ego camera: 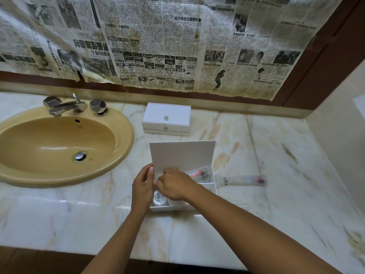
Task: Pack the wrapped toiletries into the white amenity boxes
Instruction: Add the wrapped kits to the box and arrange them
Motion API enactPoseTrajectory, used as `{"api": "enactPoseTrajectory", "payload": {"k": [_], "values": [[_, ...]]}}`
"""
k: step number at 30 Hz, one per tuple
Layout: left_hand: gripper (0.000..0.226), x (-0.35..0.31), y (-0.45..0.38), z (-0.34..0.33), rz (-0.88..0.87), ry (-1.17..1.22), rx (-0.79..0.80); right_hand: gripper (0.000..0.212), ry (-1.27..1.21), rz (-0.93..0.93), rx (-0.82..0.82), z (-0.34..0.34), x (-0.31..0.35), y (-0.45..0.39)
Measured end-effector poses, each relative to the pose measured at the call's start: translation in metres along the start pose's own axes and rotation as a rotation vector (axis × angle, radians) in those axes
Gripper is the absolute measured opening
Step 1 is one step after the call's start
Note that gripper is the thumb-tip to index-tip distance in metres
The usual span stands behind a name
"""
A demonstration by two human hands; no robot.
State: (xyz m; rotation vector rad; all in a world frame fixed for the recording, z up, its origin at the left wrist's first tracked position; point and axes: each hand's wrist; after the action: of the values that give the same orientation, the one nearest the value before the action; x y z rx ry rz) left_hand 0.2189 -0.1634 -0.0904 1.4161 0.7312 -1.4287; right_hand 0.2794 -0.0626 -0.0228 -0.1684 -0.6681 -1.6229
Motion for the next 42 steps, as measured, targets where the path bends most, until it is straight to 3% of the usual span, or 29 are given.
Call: {"api": "enactPoseTrajectory", "payload": {"k": [4, 8, 13, 29, 36, 42], "values": [[0.020, 0.004, -0.002, 0.001, -0.003, -0.019, -0.003, 0.043, 0.065, -0.002, -0.025, 0.003, 0.002, 0.007], [0.020, 0.005, -0.004, 0.001, 0.020, -0.005, -0.005, 0.049, 0.267, -0.145, -0.117, 0.009, -0.004, 0.015], [0.018, 0.003, -0.002, 0.000, 0.019, 0.011, 0.009, 0.060, 0.259, -0.199, -0.023, 0.001, -0.020, 0.025], [0.018, 0.000, 0.001, 0.001, 0.020, 0.030, 0.009, 0.064, 0.164, -0.214, -0.102, -0.006, -0.023, 0.031], [0.017, 0.005, -0.003, 0.002, 0.043, 0.027, -0.005, 0.028, 0.137, -0.260, -0.438, 0.028, -0.049, 0.052], [0.017, 0.004, -0.002, 0.001, 0.013, 0.016, 0.003, 0.013, 0.196, -0.512, -0.344, 0.034, -0.094, 0.082]]}}
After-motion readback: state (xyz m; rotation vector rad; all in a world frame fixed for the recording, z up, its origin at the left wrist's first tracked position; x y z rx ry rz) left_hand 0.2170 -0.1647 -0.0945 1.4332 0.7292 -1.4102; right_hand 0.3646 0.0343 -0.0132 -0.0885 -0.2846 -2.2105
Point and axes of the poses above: each hand's wrist, its own y-axis away from the middle knuckle, its own z-axis out of the back of the hand, x = y × z, and after that the axes turned 12 degrees about z, right-handed
